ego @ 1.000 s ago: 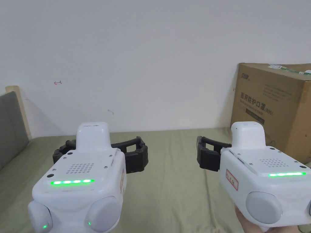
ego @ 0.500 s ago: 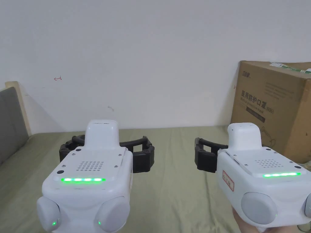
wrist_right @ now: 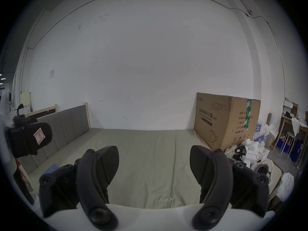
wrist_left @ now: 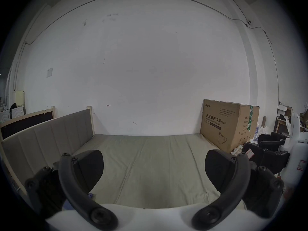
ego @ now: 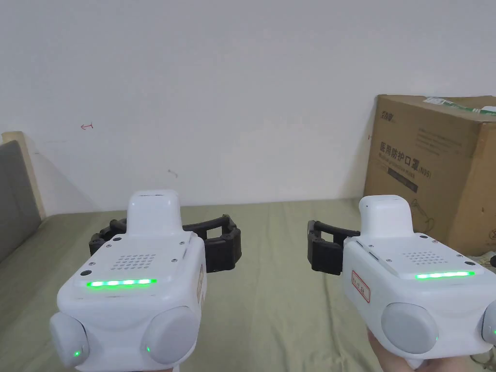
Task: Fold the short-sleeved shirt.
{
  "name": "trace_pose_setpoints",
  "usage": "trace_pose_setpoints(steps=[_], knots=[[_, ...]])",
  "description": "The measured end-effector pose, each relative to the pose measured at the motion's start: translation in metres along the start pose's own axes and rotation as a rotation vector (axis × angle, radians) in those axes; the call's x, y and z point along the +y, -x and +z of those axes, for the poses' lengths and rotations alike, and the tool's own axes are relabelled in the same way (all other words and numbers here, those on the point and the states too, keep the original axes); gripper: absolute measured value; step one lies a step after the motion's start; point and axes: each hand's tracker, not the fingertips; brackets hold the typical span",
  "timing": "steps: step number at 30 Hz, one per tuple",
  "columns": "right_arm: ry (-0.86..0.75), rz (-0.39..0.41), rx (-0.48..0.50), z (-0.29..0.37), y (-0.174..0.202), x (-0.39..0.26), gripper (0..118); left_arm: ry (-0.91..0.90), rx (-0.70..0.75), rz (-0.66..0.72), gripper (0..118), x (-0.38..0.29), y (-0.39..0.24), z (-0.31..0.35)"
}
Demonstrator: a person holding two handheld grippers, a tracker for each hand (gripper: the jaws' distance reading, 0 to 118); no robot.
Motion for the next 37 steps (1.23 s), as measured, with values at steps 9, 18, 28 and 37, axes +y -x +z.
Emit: trace_pose_setpoints(steps=[9, 18, 28, 37], knots=[[-0.011, -0.005, 0.003, 0.003, -0.001, 0.002, 93, 0.019, 0.002, 0.04, 118, 0.001, -0.001, -0.002], [-0.002, -0.017, 0.017, 0.005, -0.001, 0.0, 93, 0.024, 0.026, 0.009, 118, 0.003, -0.01, -0.001], [0.003, 0.01, 0.003, 0.011, 0.0, -0.001, 93, 0.069, 0.034, 0.096, 118, 0.004, -0.007, -0.005], [0.005, -0.019, 0.001, 0.013, -0.003, 0.0, 93, 0.072, 0.067, 0.042, 118, 0.002, -0.014, -0.003]])
